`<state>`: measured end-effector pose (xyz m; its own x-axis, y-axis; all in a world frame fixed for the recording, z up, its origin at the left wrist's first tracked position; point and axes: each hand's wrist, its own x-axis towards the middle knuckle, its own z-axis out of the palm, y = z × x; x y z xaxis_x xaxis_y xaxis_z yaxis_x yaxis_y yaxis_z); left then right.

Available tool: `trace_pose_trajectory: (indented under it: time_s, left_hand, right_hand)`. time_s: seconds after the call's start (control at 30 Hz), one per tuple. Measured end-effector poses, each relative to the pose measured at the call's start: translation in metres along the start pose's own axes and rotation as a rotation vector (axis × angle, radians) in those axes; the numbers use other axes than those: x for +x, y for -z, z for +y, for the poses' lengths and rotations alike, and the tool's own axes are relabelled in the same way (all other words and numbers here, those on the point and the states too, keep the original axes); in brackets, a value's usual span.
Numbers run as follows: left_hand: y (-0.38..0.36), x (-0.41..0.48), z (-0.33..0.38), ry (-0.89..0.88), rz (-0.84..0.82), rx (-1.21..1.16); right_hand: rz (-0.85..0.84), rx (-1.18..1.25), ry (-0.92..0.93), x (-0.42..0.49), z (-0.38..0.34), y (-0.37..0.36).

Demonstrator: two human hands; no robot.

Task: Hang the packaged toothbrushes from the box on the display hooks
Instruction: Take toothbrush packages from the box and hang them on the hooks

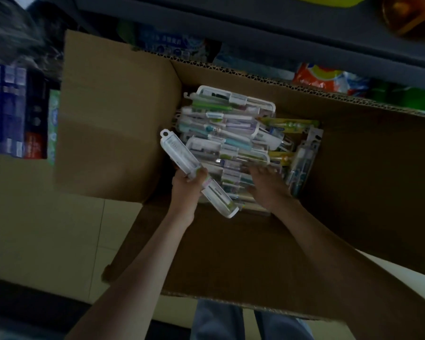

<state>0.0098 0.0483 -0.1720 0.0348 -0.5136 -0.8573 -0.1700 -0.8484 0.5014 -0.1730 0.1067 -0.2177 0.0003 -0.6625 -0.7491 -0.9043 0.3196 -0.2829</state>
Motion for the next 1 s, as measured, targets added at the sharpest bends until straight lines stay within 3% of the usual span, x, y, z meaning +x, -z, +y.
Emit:
trace_pose_trajectory:
  time_s: [0.13, 0.37, 0.63, 0.9, 1.0]
  left_hand:
    - [-0.001, -0.007, 0.006, 0.0, -0.023, -0.011]
    - [-0.01, -0.08, 0.049, 0.001, -0.17, -0.057]
    - [0.0, -0.262, 0.153, -0.247, -0.156, -0.149]
    - [0.021, -0.425, 0.279, -0.704, -0.18, -0.105]
    - [0.02, -0.475, 0.323, -0.851, -0.223, -0.015]
  right_hand:
    - [-0.033, 0.007, 0.037, -0.016, 0.001, 0.011]
    - [-0.113, 0.582, -0.101, -0.1, -0.003, 0.083]
    - [-0.161, 1.025, 0.165, -0.266, -0.073, 0.211]
    - [0.148, 0.891, 0.468, -0.393, -0.141, 0.352]
    - [0.354, 0.845, 0.548, -0.429, -0.168, 0.4]
